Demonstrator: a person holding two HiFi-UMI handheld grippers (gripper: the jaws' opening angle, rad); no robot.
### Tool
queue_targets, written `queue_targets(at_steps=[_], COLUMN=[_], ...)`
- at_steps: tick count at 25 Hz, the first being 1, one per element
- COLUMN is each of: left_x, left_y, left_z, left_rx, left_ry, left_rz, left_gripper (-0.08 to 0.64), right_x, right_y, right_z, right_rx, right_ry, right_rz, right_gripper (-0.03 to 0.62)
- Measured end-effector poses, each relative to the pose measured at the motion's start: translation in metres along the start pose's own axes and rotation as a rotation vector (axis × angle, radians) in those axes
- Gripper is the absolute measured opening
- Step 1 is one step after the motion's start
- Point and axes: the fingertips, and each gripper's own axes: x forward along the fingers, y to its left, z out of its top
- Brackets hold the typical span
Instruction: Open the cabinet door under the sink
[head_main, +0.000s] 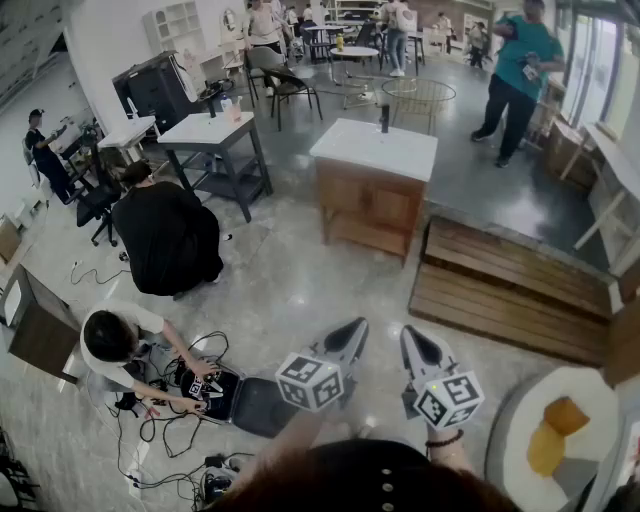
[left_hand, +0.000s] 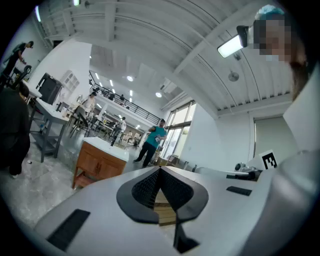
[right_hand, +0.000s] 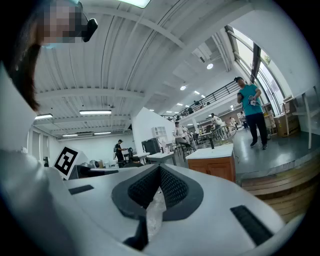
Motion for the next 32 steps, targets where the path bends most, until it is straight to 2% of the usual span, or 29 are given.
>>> queue_targets(at_steps=[4,7,12,17,23,27,32], left_x=[-0.003,-0.001,0.003,0.012,0.032,0.042,0.048], left_y=[-0.007,-0.003,0.002,-0.003,-0.007,-0.012,-0.019], left_z=[-0.014,-0.016,-0.032,-0.036,-0.041,-0.046,-0.068], left_rx=[0.000,0.008,-0.014,-0.030,0.022,0.000,-0.039], left_ry=[0.021,0.038,0.071,0.066,0.097,0.082,0.111], left_rz=[-0.004,0.014,0.045,0.026,0.055,0.079,0.105], left_gripper=[0.009,0.009,0.009,0.009,0.009,0.009,0.009], right_x=[-0.008,-0.003,-0.007,-0.007,0.001,-0.005,-0.013], right_y=[-0.002,-0.005,-0.015,-0.026,-0.034,-0.038,-0.057], right_z=[-0.010,-0.004,-0.022,-0.020,-0.023,-0.024,-0.040], right_rx=[0.022,0.012,0.026,0.108,0.083,0.066,0.098], right_ry=[0.019,0.012,0.048,0.010,0.058,0.072,0.121], right_rz=[-0.020,-0.017,-0.036,-0.039,0.004,0.041,0.027], right_gripper=[0.006,0.006,0.006,0.006,0.006,0.006,0.006])
